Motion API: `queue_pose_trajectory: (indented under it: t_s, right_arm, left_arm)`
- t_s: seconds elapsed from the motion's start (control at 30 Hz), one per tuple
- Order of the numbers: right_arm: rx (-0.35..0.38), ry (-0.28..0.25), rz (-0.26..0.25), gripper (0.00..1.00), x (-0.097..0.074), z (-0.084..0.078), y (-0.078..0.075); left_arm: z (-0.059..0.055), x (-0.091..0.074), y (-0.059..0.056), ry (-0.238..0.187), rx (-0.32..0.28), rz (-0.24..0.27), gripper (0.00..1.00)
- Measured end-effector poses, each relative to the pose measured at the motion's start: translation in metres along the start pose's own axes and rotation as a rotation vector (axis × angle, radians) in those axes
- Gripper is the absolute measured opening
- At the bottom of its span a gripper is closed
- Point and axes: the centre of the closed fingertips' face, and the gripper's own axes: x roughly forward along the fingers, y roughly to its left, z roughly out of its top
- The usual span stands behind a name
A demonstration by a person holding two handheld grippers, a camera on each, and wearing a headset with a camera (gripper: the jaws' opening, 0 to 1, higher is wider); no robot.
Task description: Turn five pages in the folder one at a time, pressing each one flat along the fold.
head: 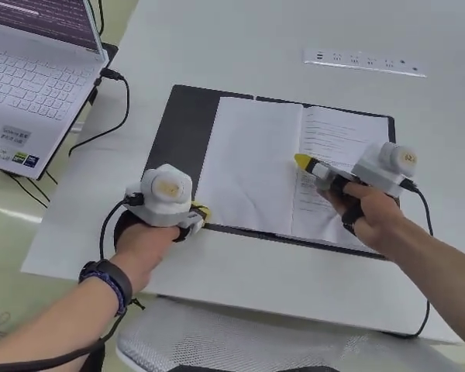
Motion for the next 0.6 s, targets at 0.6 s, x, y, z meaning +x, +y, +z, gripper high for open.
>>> queue_pose_trajectory:
  t_s: [0.6]
  right_arm:
    - [0.029,-0.014,-0.011,0.0,0.008,0.0019,-0.0019]
  left_arm:
    - [-0.002,0.0047,0.0049,0.006,-0.006,0.002,0.0]
